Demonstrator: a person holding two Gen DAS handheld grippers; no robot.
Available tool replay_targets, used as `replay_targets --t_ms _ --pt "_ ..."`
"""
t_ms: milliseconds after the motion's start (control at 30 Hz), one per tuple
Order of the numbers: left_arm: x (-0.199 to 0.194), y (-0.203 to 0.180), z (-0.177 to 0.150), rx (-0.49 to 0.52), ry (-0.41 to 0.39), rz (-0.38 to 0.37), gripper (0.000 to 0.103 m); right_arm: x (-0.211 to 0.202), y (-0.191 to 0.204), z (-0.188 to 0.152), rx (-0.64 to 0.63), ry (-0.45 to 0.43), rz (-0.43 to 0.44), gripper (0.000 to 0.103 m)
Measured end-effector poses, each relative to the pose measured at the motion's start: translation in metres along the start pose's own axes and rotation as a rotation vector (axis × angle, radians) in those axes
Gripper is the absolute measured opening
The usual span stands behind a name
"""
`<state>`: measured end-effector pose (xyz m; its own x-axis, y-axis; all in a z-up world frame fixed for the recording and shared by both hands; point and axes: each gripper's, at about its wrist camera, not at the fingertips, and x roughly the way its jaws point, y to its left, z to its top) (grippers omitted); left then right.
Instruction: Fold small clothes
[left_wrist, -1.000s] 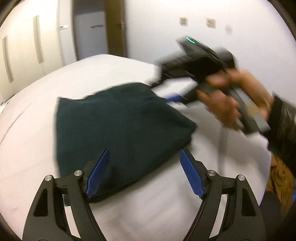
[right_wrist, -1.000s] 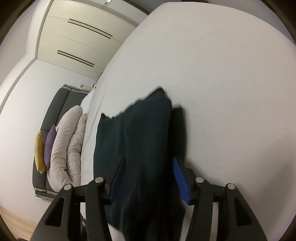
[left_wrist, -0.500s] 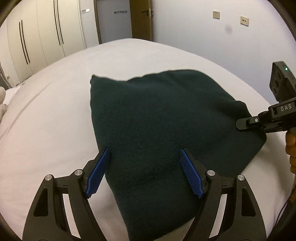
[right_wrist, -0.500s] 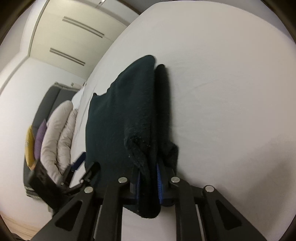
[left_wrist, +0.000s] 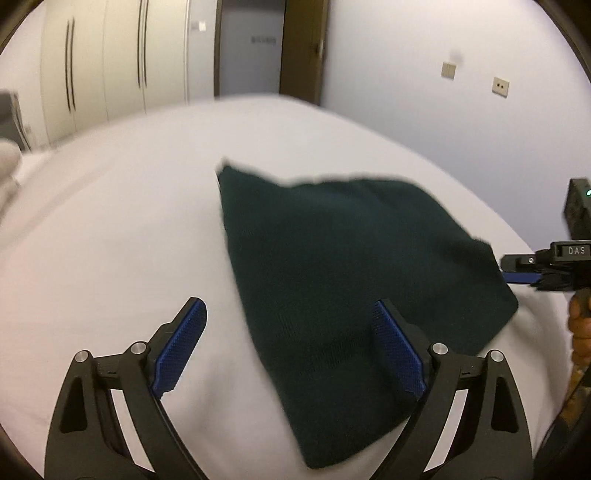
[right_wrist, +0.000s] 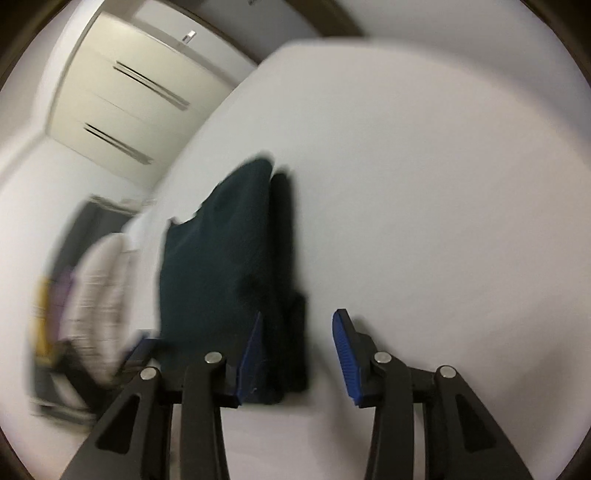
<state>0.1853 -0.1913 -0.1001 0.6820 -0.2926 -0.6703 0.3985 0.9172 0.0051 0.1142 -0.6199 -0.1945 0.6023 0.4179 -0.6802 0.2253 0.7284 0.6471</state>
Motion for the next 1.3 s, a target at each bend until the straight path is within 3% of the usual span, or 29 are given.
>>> replay_targets --t_ms 33,67,167,267,333,400,467,600,667,733,767,833,900,1000,1133,1200,1300 --pt "0.0 -0.001 0.005 0.013 -0.008 0.01 0.092 -0.007 0.01 0.003 -0.031 -0.033 -0.049 0.043" --pt "0.002 -0.001 0.008 0.026 -0.006 0.018 0.092 -0.012 0.016 0.006 -0.052 -0.056 -0.038 0.043" --pt "0.02 -0.005 0.012 0.067 0.019 0.064 0.088 0.002 0.052 0.013 -0.126 -0.025 0.167 0.043" --pt "0.041 -0.002 0.01 0.048 0.08 0.063 0.087 0.036 0.075 0.015 -0.192 0.026 0.214 0.043" --pt "0.052 0.003 0.006 0.012 0.102 0.047 0.088 0.067 0.071 0.016 -0.17 0.087 0.182 0.038" --pt "0.056 0.006 0.003 -0.011 0.104 0.037 0.089 0.082 0.066 0.014 -0.198 0.092 0.148 0.019" --pt "0.056 0.008 -0.003 -0.041 0.102 0.024 0.09 0.079 0.049 0.015 -0.172 0.068 0.178 0.006" --pt "0.053 0.007 -0.013 -0.062 0.097 0.018 0.09 0.064 0.009 0.016 -0.052 0.022 0.258 0.0" --pt "0.052 0.009 -0.015 -0.077 0.099 0.005 0.09 0.048 0.003 0.014 -0.053 -0.015 0.243 0.0" --pt "0.048 0.017 -0.015 -0.108 0.101 -0.021 0.089 0.033 -0.001 0.015 -0.045 -0.05 0.227 0.01" --pt "0.043 0.023 -0.011 -0.118 0.087 -0.013 0.089 0.025 -0.002 0.017 -0.042 -0.069 0.2 0.035" --pt "0.028 0.032 -0.001 -0.13 0.025 0.048 0.089 0.014 -0.001 0.02 -0.052 -0.113 0.142 0.062" --pt "0.025 0.049 0.012 -0.18 -0.008 0.042 0.089 0.009 0.001 0.023 -0.055 -0.116 0.178 0.063" --pt "0.051 0.069 0.023 -0.254 0.072 -0.006 0.089 0.024 0.009 0.033 -0.044 -0.066 0.206 0.065" --pt "0.103 0.087 0.019 -0.395 0.234 -0.173 0.089 0.06 0.01 0.046 -0.026 0.044 0.177 0.065" --pt "0.122 0.092 0.015 -0.466 0.264 -0.236 0.098 0.077 0.007 0.048 0.003 0.089 0.189 0.065" --pt "0.132 0.091 0.018 -0.474 0.279 -0.257 0.102 0.089 0.005 0.052 0.023 0.109 0.218 0.065"
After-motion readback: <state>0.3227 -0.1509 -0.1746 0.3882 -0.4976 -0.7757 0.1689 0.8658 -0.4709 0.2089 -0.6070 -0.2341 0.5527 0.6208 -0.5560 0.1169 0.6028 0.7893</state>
